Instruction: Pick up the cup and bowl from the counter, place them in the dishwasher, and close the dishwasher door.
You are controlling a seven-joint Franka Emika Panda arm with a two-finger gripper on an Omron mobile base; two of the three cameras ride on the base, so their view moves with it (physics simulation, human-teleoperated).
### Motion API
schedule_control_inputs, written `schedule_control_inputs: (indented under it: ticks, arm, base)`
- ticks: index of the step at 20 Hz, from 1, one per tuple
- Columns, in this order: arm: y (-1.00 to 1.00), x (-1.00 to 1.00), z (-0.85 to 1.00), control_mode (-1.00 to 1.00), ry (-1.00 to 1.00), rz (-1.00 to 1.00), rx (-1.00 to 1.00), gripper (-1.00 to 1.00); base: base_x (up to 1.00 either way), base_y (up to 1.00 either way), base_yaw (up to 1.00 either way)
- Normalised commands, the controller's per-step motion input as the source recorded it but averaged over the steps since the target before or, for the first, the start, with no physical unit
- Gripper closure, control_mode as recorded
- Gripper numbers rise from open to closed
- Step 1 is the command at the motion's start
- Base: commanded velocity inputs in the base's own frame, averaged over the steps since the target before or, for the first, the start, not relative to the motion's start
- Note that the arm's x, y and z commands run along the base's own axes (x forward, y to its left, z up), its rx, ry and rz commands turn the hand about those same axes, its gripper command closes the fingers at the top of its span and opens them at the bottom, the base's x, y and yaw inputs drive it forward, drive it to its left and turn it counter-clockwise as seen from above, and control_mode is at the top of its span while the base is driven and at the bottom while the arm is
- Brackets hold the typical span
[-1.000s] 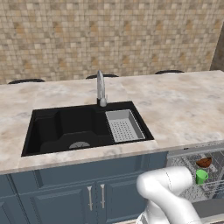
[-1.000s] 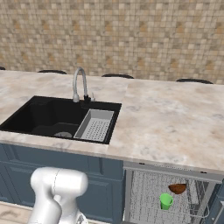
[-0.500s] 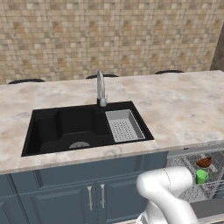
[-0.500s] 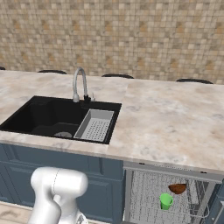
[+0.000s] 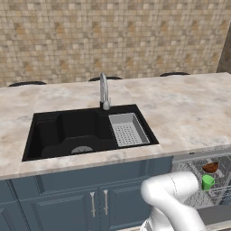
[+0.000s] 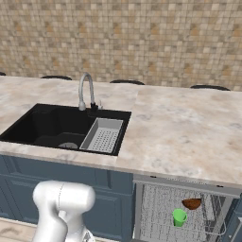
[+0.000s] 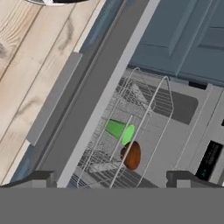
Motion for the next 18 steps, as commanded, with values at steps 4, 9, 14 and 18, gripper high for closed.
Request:
schedule_control_inputs:
  ticks: [4,9,14,18]
  arm:
    - [-0.09,0.0,-0.22,-1.0,-0.07,-0.04,0.0,-1.0]
    - [-0.06,0.0,-0.41,-1.0,-0.14,-0.06,0.0,-1.0]
    - [-0.15,0.0,-0.34,-1.0,-0.14,-0.09,0.0,-1.0]
    - [-0.16,0.0,-0.38,-1.0,-0.1,-0.08,0.0,-1.0]
  base:
    - [0.0,0.0,0.0]
    - [0.0,0.0,0.0]
    - [0.0,0.0,0.0]
    - [0.0,0.0,0.0]
